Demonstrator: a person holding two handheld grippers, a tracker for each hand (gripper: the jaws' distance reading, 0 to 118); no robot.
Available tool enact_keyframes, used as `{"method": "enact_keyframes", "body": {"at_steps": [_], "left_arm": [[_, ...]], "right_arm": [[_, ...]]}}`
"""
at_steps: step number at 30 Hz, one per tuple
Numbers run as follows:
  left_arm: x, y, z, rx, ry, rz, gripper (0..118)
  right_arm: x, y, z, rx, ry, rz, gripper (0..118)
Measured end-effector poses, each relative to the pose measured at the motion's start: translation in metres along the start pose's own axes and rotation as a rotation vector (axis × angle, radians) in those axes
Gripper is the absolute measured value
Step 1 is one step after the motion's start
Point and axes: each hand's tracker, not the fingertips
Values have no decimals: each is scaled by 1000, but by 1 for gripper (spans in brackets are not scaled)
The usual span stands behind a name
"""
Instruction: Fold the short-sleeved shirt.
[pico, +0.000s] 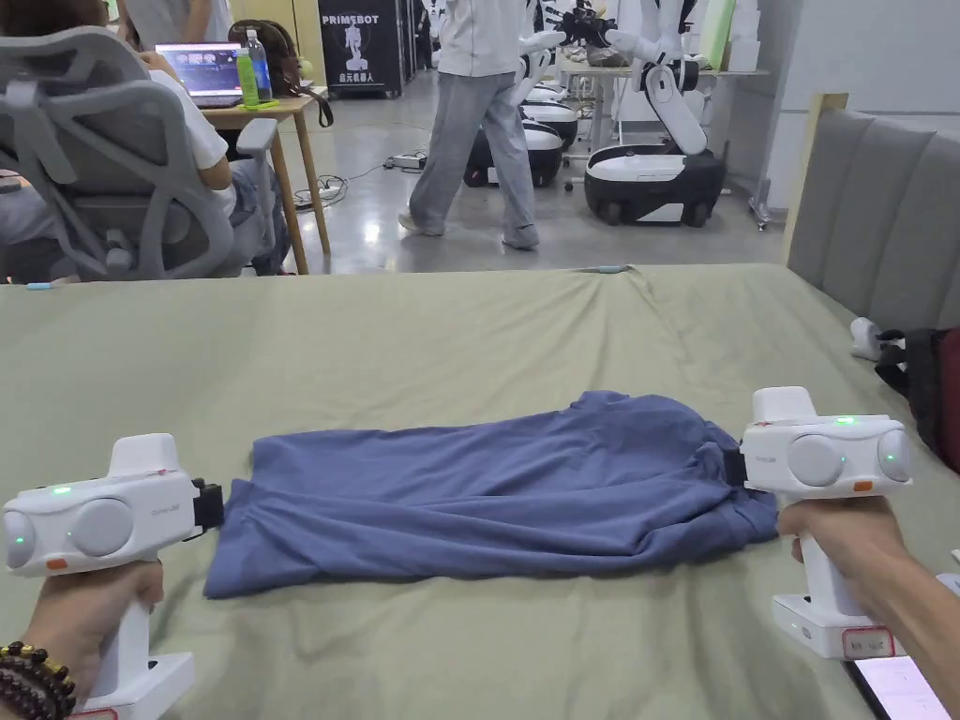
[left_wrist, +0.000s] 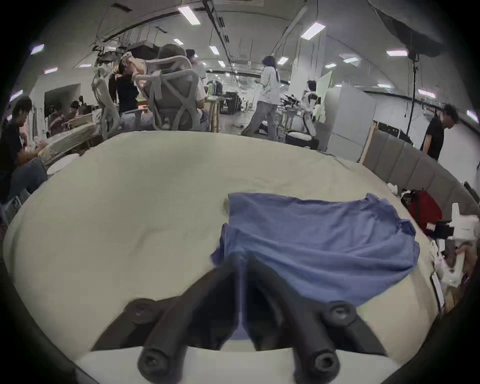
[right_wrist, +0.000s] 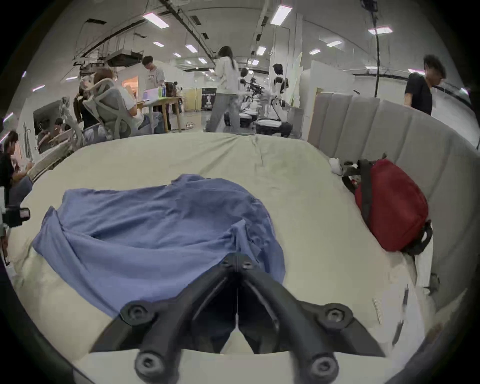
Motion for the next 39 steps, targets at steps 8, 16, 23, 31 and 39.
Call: {"method": "enact_keyframes", "body": {"at_steps": [8, 16, 23, 31, 39], "left_arm": [[-12, -9, -5, -71, -70, 42, 74], [4, -38, -40, -260, 0, -58, 70], [-1, -26, -28, -166, -57, -31, 4], [-2, -28, -36, -164, -67, -19, 4], [0, -25, -38, -163, -81, -10, 4]], "right_arm": [[7, -4, -16, -34, 62, 57, 0], [2, -14, -31, -62, 30, 52, 0], [3, -13, -29, -54, 24, 82, 115], [9, -23, -61, -159, 20, 64, 105], [-7, -36, -66, -205, 88, 68, 27]]}}
